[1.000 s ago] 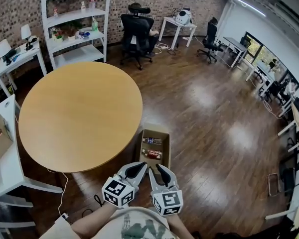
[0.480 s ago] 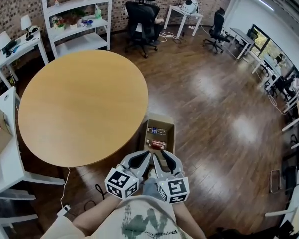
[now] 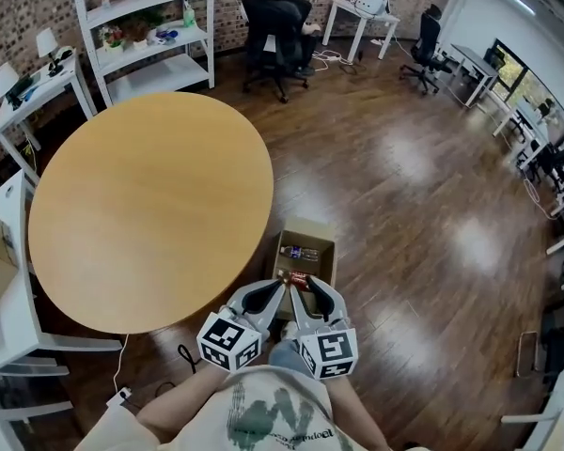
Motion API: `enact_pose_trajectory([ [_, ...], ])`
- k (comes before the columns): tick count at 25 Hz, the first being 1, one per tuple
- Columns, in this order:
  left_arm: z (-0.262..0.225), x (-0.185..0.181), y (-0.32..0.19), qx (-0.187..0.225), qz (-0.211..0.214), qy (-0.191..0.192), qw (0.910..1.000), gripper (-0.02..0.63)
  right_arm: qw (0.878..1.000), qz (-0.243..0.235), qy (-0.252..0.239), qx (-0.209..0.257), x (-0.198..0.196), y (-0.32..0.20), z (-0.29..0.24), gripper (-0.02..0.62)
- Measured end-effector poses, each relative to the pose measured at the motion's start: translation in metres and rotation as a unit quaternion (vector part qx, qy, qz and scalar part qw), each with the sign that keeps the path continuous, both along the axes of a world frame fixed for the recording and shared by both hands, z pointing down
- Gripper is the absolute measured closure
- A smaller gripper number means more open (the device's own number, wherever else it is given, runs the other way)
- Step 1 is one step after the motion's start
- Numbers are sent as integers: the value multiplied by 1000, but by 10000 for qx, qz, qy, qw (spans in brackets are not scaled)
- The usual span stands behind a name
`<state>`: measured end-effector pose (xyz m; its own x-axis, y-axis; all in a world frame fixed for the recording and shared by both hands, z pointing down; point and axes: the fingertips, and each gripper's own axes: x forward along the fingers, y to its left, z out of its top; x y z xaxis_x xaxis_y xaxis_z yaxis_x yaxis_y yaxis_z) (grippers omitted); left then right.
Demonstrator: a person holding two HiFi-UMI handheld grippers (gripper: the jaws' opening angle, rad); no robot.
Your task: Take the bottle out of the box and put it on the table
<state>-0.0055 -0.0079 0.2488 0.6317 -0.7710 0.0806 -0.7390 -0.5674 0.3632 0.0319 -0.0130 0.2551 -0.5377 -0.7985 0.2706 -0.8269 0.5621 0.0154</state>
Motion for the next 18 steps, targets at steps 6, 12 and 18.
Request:
enact_pose_trajectory([
  [6,18,44,-57,-170,109,-198,9996,611,10000,-21,1,-92,39,-57,16,488],
  [12,53,81,-99,-533,97,-289,9981,610,9985,69,-240,-495,76,-97,52,488],
  [18,110,111,-136,-1054,172,-518,9929,610,9939,-8,-294,-1063,104,-136,112,489],
])
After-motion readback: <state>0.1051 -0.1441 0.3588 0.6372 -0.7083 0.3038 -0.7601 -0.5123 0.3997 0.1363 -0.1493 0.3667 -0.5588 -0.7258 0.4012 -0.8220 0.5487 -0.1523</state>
